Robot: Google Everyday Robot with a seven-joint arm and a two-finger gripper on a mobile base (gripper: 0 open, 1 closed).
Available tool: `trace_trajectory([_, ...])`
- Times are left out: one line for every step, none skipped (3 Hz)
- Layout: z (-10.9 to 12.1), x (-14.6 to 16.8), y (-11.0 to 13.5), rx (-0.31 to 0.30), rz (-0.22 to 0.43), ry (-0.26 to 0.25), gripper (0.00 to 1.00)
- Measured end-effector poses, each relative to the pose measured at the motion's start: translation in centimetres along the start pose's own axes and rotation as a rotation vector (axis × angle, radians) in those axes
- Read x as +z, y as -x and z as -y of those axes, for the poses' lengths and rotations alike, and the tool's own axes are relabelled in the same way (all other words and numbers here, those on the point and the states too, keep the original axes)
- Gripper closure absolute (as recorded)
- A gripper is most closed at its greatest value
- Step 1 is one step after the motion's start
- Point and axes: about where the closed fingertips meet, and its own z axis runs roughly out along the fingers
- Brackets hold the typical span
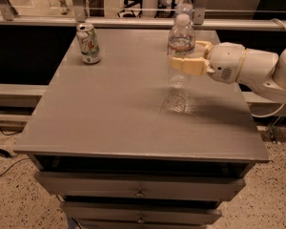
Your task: Place water bottle upright
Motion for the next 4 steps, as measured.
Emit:
trace_trajectory([-0.4, 0.2, -1.5, 0.029, 0.005, 0.02, 0.98])
trace_trajectory([-0.6, 0.3, -2.3, 0.05, 0.004, 0.036, 0.75])
trace_trajectory([-0.8, 0.4, -3.1, 0.069, 0.002, 0.055, 0.52])
trace_trajectory([-1.2, 0.2, -3.9, 0.084, -0.002, 0.065, 0.22])
